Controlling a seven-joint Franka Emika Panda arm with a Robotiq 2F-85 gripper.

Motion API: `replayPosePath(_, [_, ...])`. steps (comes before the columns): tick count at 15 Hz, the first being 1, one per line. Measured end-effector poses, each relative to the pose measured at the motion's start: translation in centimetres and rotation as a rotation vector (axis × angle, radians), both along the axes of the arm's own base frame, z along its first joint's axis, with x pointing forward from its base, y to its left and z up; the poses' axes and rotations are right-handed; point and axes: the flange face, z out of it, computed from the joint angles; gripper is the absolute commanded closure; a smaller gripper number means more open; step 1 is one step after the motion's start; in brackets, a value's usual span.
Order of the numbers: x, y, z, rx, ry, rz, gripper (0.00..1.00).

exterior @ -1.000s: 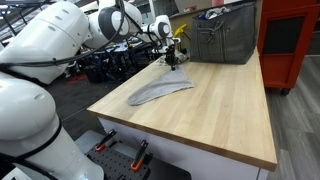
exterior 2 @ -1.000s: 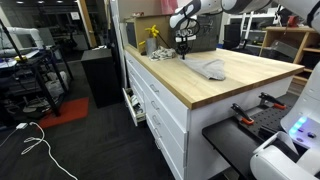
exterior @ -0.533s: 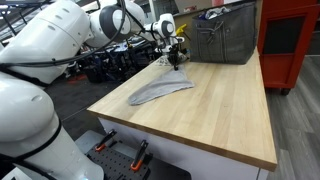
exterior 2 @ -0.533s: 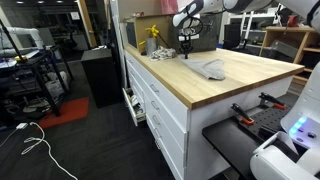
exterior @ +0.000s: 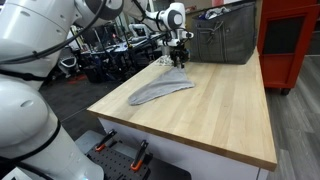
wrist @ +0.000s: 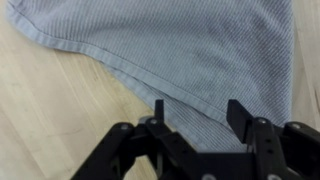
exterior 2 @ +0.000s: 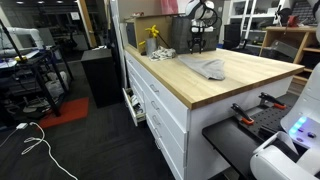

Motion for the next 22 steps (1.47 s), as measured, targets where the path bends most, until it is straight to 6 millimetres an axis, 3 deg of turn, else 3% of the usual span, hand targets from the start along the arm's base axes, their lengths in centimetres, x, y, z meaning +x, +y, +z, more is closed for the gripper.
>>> replayPosePath(3, [-1.5, -1.1, 2.0, 0.083, 0.007, -0.047, 0.00])
replayPosePath(6, [-2.0, 0.0, 3.9, 0.148, 0.035, -0.106, 0.00])
replayPosePath(16, [-0.1, 8.7, 8.0, 0.134, 0.055, -0.350, 0.00])
replayPosePath(19, [1.1, 10.0, 8.2, 0.110, 0.044, -0.428, 0.00])
replayPosePath(22, [2.1, 10.2, 6.7, 0.078, 0.054, -0.486, 0.00])
